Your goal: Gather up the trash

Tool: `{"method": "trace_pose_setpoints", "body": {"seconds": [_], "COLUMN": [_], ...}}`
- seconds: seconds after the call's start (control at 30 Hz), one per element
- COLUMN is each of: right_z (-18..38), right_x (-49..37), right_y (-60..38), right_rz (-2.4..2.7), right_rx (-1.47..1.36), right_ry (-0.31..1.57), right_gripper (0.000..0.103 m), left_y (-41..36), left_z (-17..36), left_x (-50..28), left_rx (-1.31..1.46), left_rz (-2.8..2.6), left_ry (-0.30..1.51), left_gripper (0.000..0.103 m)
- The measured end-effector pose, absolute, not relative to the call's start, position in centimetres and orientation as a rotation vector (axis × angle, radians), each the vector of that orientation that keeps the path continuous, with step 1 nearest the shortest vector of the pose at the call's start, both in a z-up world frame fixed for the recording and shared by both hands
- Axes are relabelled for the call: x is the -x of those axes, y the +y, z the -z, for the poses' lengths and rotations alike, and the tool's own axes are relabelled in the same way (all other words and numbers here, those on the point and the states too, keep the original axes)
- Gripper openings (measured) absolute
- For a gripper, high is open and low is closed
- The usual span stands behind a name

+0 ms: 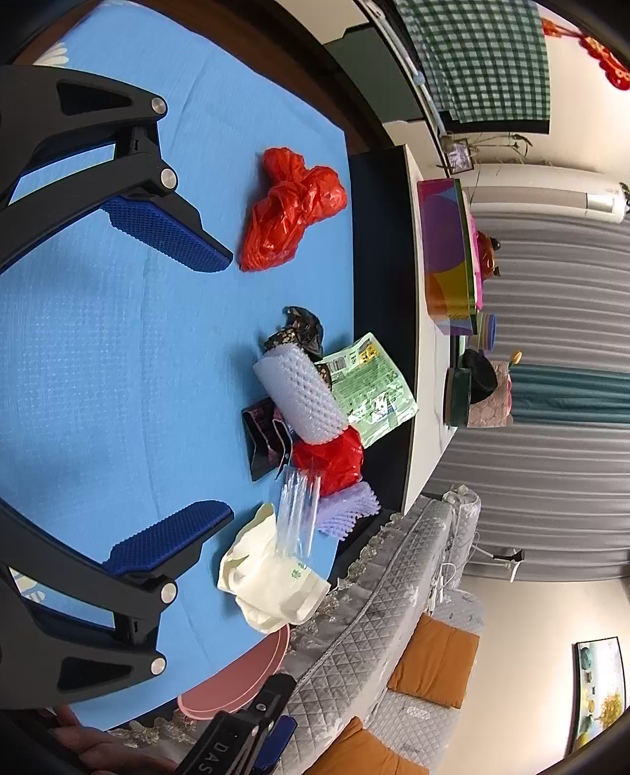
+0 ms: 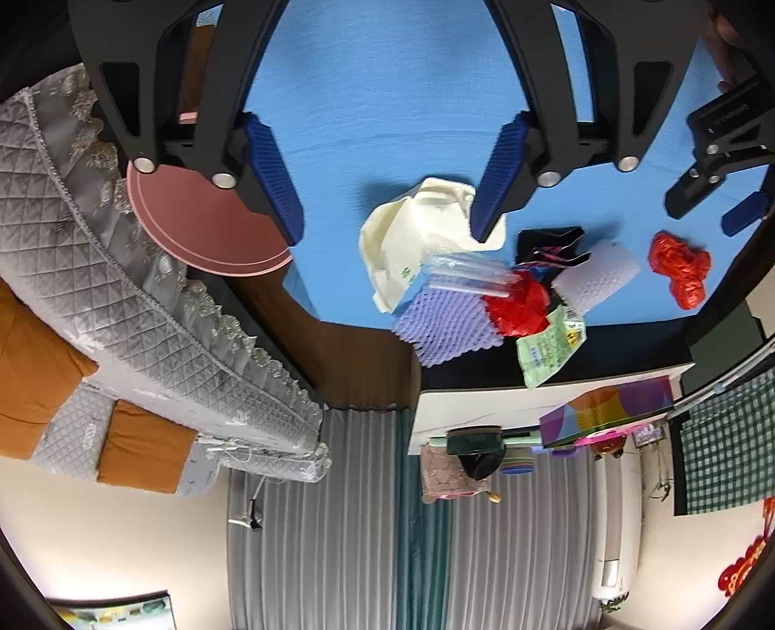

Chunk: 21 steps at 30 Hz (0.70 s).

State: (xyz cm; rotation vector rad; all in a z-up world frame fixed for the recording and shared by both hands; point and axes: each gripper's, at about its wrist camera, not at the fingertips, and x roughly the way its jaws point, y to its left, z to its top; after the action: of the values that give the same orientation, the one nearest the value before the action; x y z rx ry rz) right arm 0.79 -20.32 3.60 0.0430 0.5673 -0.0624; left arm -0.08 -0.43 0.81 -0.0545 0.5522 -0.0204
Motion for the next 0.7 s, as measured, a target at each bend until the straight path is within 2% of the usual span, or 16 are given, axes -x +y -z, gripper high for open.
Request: {"method": "trace_pose_setpoints", "body": {"seconds": [0.13, 0.7], "right_z": [-3.4, -0.2], "right_x": [-1.4, -6.9], "right_y": [-21.2, -23.5], "right_rz": [0.071, 0.033], "right_rx": [-0.077, -0.224], "right_ry": [0.584, 0.68], "right_gripper": [0.061, 0.063], "left_y": [-0.1, 5.9], "left_z": [-0.8, -1.1], "left_x": [-0.4, -5.8], "left_rx": [0.061, 0.147], "left_rz": [0.004, -0.256], "left_ry": [0.546, 0.51], "left_gripper": [0.09, 0.087]}}
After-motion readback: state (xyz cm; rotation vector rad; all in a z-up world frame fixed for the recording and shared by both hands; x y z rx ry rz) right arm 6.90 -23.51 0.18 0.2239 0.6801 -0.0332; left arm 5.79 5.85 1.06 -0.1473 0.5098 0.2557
